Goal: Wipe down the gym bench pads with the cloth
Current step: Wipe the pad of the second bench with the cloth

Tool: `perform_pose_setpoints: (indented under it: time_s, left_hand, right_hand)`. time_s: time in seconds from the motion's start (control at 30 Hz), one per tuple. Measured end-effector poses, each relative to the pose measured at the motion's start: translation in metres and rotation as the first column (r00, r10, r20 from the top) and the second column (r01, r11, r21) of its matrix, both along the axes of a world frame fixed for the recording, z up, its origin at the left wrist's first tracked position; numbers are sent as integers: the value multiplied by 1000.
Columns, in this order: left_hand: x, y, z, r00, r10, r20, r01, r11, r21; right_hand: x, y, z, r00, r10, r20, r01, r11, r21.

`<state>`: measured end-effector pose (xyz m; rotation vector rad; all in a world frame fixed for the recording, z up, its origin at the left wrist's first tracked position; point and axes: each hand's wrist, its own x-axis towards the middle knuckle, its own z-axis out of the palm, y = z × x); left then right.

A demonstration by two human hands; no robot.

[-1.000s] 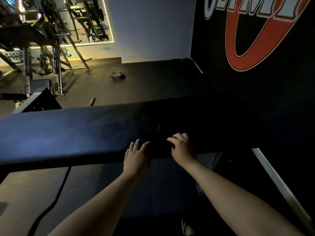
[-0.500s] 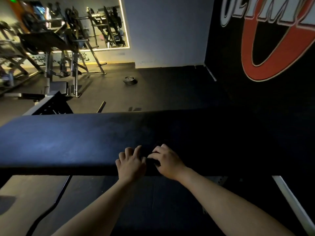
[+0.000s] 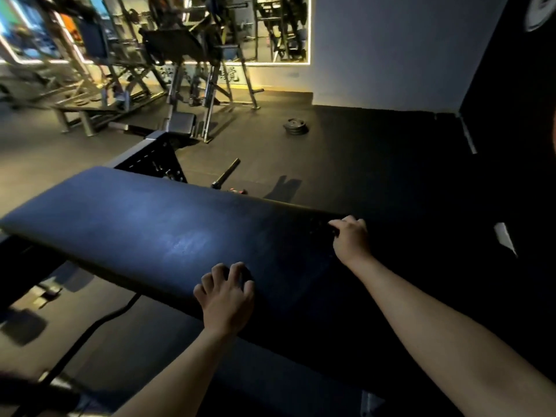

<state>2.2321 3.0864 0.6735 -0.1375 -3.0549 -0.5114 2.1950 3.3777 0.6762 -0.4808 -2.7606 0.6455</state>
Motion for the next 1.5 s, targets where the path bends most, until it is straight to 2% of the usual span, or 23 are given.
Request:
perform_pose_setpoints:
  time_s: [0.03,0.1,0.17,0.23,0.33,0.4,0.53,0.6,0.7,0.77,0.83,0.9,1.0,1.1,1.2,1.33,1.5]
  left_hand:
    - [-1,4,0,1000,-11,7,11,1000,-2]
    - [-5,11,1,999,0,40,-1,1000,18]
    - [-7,12,0,997,37,71,-40,998,37]
    - [-7,9,-1,995,46,83,-50,998,40]
    - [-7,11,-1,992,88,85,-94,993,70]
    - [-9,12,-3,989,106,99,-113,991,69]
    - [-14,14,-6,983,129,131,-131,991,11]
    - [-13,16,-7,984,138,117,-137,990,-16]
    - [-12,16,-7,984,142,105,-140,990,-25]
    - [-12,17,-7,985,148,91,-146,989,-31]
    - [-12,19,-5,985,151,88,-148,988,-40]
    - [-12,21,-3,982,163,100,-160,986,-42]
    - [-16,25,3,976,191,109,-190,982,-15]
    - [-27,45,7,987,89,134,-85,996,-31]
    - [-35,69,6,979,-20,203,24,1000,-17]
    - [-37,70,2,978,-22,209,24,1000,-7]
    - [-35,72,1,986,-18,168,19,1000,-3]
  right_hand:
    - [-4,-9,3,1000,16,-12,-17,999,-44]
    - [-6,-39,8,979,198,-53,-204,968,-144]
    - [-2,-75,9,867,493,-74,-499,854,-147]
    - [4,-103,12,728,684,-34,-684,723,-94]
    - [-6,-116,17,563,826,31,-823,564,-75]
    - [-20,-116,18,523,848,88,-852,524,12]
    - [-60,-98,18,591,790,165,-807,582,103]
    - [-82,-81,18,683,709,173,-730,672,124]
    - [-100,-50,20,853,501,146,-515,853,79]
    - [-104,-44,19,898,410,158,-420,907,35]
    - [-102,-54,18,891,430,146,-430,902,-30]
    - [-90,-70,17,839,520,163,-512,854,-90]
    - [-69,-87,16,726,666,174,-667,743,-59]
    - [-61,-91,17,677,712,184,-725,688,5]
    - [-64,-80,19,731,652,203,-675,734,72]
    - [-70,-39,18,820,536,199,-560,823,91]
    - [-66,38,13,960,224,169,-235,971,50]
